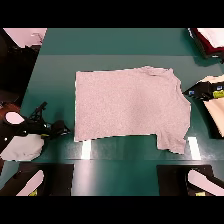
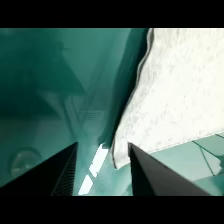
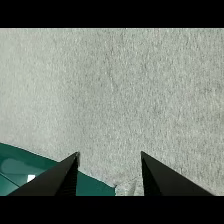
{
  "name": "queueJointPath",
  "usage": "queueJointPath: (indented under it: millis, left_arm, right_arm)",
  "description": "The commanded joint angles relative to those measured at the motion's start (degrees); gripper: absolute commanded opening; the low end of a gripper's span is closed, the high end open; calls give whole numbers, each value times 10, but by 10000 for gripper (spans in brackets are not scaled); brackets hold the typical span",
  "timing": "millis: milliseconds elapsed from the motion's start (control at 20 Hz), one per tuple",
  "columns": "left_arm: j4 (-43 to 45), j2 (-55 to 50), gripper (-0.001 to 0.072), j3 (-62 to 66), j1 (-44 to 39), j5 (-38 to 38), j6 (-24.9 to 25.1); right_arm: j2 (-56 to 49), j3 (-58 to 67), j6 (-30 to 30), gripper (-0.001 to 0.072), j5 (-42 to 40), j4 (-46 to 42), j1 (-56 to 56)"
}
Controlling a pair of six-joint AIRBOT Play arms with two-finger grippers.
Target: Fold the shirts.
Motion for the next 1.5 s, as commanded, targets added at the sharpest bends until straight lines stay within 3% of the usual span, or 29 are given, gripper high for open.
queueJointPath:
  millis: [0,450,650,700,800,850,1100,1300,1450]
  left_arm:
    - [-69,1,391,-48,3,11,52]
    - [-93,1,389,-79,-3,30,77]
    - [-95,-6,388,-79,-89,78,66]
    - [-95,-6,356,-79,-103,97,52]
    - [-95,-6,97,-74,-108,120,29]
    - [-95,-6,24,-66,-108,117,30]
    - [-30,-6,23,36,-108,58,31]
    - [-21,-6,24,125,-108,42,51]
    - [-8,-6,24,144,-108,72,50]
  right_arm:
    - [3,-3,0,432,-2,0,0]
    - [3,-3,2,432,-6,0,0]
    - [3,-3,2,432,-6,0,0]
    - [3,-3,2,432,-5,0,0]
    - [3,-3,2,432,-3,-1,0]
    - [3,-3,2,432,3,-9,0]
    - [6,-31,19,432,19,-127,-9]
    - [9,-128,25,432,-28,-121,-99]
    - [9,-203,28,432,-65,-120,-173]
